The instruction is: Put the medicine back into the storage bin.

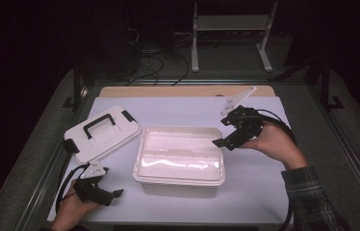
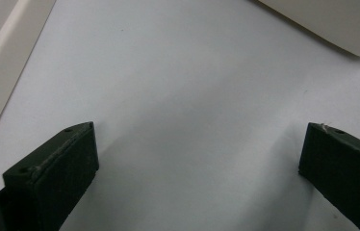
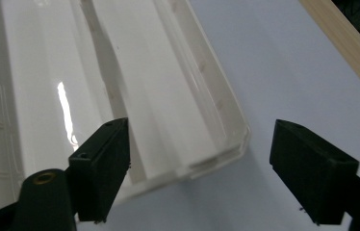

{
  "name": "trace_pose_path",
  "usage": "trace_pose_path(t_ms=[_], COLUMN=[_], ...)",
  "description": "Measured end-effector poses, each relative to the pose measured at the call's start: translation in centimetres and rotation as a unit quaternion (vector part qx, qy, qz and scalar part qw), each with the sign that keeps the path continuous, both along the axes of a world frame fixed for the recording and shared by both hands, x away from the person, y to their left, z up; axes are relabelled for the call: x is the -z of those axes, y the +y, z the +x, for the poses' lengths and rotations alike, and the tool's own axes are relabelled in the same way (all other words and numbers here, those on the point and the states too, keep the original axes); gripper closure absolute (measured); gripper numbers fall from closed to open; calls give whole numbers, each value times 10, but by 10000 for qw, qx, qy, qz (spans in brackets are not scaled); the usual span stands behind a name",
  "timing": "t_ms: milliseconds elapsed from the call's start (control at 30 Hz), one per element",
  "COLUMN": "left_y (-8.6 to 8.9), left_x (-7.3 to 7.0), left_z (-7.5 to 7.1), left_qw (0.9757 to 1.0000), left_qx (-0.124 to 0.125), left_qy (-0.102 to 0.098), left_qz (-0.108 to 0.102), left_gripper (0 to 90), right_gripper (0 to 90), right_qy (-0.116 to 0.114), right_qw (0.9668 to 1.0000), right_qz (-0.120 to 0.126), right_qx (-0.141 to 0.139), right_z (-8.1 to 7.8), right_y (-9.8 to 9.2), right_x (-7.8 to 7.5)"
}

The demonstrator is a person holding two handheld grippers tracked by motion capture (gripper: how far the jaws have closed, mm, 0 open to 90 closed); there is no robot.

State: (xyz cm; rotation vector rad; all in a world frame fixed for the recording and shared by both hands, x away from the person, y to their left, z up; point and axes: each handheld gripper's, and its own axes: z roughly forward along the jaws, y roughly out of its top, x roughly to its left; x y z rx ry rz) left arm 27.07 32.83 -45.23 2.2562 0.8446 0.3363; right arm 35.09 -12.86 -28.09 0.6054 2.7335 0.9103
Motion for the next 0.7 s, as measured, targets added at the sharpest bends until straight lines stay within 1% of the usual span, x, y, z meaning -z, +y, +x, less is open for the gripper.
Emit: trace_pose_path(t_ms=[167, 267, 333, 400, 467, 567, 700], left_y=[0, 0, 0, 0, 0, 0, 0], left_x=[0, 0, 0, 0, 0, 0, -1], left_z=[0, 0, 0, 0, 0, 0, 0], left_qw=[10000, 10000, 10000, 10000, 10000, 10000, 10000], left_qx=[-3, -7, 1, -2, -4, -11, -12], left_qy=[7, 6, 5, 5, 3, 9, 17], left_qz=[-4, -11, 2, -3, -5, -2, 6], left_gripper=[0, 0, 0, 0, 0, 0, 0], right_gripper=[160, 136, 131, 125, 99, 81, 81], right_qy=[42, 10, -12, -3, -63, -38, 69], right_qw=[9994, 9982, 9971, 9953, 9936, 9910, 9876], right_qz=[65, 115, 190, 255, 287, 388, 489], right_qx=[344, 591, 740, 934, 1088, 1281, 1491], right_z=[-5, -10, -13, -16, -19, -24, -29], right_y=[-26, -41, -52, -62, -69, -79, -90], right_x=[7, 15, 23, 34, 45, 64, 88])
